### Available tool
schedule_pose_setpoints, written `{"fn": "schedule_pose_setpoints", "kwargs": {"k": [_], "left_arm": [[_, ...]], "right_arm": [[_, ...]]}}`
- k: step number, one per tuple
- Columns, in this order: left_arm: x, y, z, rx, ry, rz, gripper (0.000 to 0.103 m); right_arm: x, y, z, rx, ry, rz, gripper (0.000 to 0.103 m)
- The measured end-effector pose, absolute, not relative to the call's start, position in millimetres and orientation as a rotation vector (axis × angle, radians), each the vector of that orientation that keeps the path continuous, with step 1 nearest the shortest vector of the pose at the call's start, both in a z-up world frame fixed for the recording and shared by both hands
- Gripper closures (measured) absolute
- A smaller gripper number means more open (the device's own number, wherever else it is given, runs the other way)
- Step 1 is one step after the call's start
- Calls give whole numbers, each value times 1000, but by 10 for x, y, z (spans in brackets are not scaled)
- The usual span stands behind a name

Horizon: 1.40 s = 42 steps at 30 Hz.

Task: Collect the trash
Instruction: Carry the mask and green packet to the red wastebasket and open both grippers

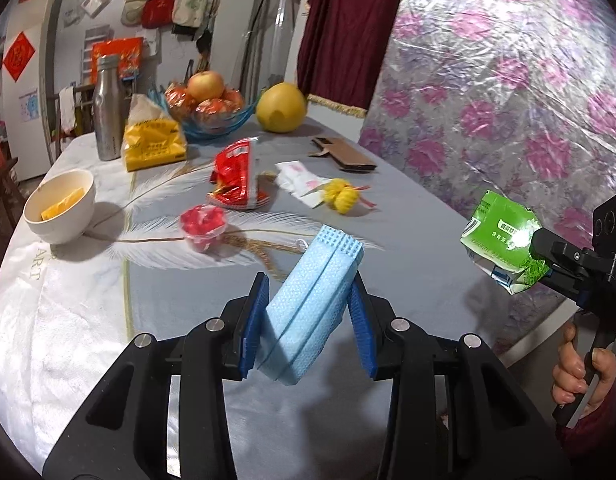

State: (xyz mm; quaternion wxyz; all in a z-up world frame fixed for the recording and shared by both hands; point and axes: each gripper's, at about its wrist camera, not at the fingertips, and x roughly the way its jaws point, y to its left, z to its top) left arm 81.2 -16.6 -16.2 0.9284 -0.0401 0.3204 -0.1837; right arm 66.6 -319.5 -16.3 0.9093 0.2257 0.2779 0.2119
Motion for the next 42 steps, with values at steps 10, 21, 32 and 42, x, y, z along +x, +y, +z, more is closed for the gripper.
{"fn": "schedule_pose_setpoints", "kwargs": {"k": [10,21,32,42], "left_arm": [[505,-615,-15,-47,629,-446,63],[266,-1263,39,4,630,-556,62],[62,-2089,-165,75,699,-724,62],[-148,-2769,-482,157,786,-848,61]], "right_arm": [[90,-3780,-111,494,515,371,18],[-453,-4425,-184,520,482,274,18],[-897,-4909,-404,522,511,165,18],[-1166,-5299,-684,531,568,63,18]]}}
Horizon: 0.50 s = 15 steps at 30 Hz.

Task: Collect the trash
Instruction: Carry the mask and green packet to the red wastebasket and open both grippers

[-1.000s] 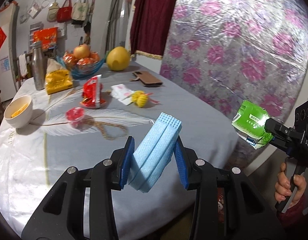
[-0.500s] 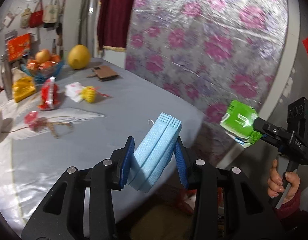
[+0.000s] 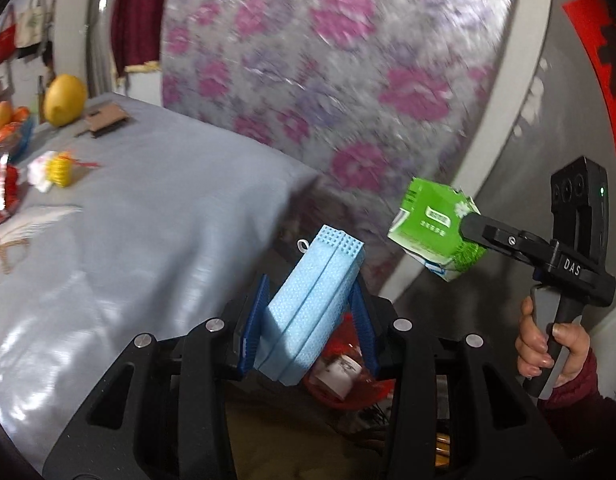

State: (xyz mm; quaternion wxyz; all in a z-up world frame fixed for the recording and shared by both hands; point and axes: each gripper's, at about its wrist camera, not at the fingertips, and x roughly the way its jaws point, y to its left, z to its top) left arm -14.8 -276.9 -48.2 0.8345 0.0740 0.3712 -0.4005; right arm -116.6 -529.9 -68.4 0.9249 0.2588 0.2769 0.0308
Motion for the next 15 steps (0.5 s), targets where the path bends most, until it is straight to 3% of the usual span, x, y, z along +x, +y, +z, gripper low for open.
{"fn": "schedule_pose_setpoints", "kwargs": {"k": [12,15], "left_arm": [[-392,-3651,-1049,303,919,-970,60],[-427,-3820,-1160,320,946,-993,55]], "right_arm": [[-1383,-5732,-1002,608,571,-12,21],[-1354,-5757,-1128,625,604,-5,21]]}}
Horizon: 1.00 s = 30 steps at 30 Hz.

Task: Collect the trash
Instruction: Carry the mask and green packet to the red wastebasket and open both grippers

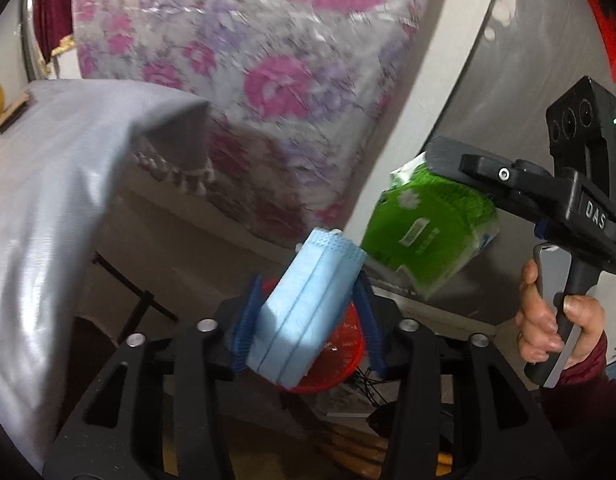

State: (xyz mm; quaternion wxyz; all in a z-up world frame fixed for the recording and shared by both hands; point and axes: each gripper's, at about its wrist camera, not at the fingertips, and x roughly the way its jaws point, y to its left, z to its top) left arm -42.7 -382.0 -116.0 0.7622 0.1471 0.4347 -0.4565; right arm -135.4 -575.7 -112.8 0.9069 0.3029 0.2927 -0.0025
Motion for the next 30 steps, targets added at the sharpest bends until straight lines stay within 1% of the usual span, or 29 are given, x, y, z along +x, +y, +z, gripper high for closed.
{"fn": "schedule_pose_setpoints", "kwargs": {"k": [3,4,5,6,7,10,12,14,19,21,22,30], "left_arm": [[-452,-3888,-1250,335,964,-999,53],[-455,-3897,-1270,338,967,-995,48],[-453,-3899,-1279,338,970,-991,41],[-446,-3891,-1288,335,972,-983,38],[-436,-3892,-1286,332,972,-981,36],[-412,-3860,-1271,328,973,-971,35],[-397,-3820,-1254,319,973,-960,30],[-388,-3758,-1218,310,951,-929,22],[-398,-3609,-1112,313,885,-864,16],[-388,-3549,-1078,303,873,-851,15],[-379,-3531,-1068,298,872,-847,15],[-327,-3425,-1040,282,866,-811,15]], "right_arm": [[-1345,-5782,-1278,651,634,-2,21],[-1346,-5794,-1303,656,637,-5,21],[-1345,-5812,-1329,666,637,-7,21],[-1348,-5826,-1343,673,636,-8,21],[-1354,-5836,-1347,678,634,-9,21],[-1363,-5843,-1327,676,628,-12,21],[-1358,-5830,-1333,674,630,-7,21],[-1337,-5814,-1356,671,640,-5,21],[-1245,-5737,-1470,661,704,13,20],[-1194,-5681,-1512,652,743,26,19],[-1185,-5670,-1521,660,749,37,17],[-1244,-5747,-1430,684,707,36,17]]}}
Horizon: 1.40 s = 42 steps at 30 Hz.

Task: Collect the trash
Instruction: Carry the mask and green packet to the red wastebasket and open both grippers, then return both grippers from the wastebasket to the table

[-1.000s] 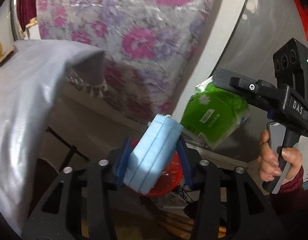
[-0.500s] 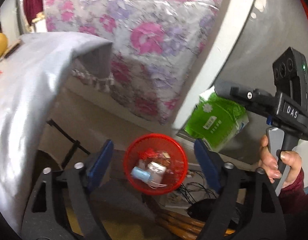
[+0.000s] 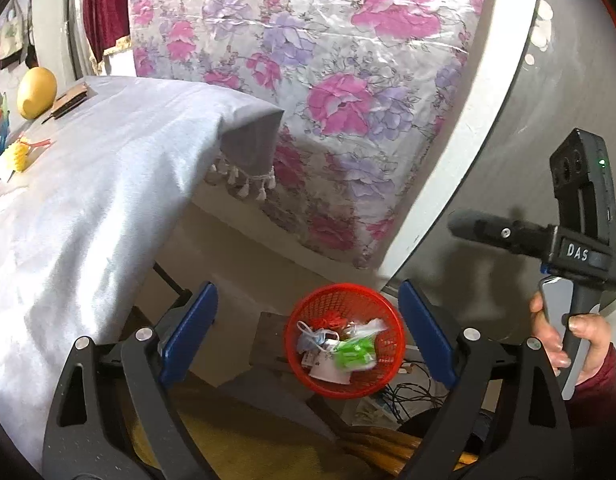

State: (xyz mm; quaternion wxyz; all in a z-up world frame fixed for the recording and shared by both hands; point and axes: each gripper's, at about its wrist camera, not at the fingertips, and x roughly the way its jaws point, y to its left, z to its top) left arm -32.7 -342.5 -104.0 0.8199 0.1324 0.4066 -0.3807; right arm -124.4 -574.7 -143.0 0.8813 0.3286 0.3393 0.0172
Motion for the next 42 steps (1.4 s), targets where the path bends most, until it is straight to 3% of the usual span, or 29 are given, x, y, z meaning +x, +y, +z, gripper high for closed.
{"fn": "schedule_pose_setpoints", "kwargs": {"k": [21,34,42], "left_arm": [[-117,-2954,-846,194,816,-695,12],[377,-1835,-511,3,746,-490,10],[917,-897,-399,-136,742,-342,9]], "right_arm": [[-1137,-5417,-1208,561,700,62,12],[-654,-4738,-873,514,690,209,10],[85,-4073,-750,466,742,314,10]]}}
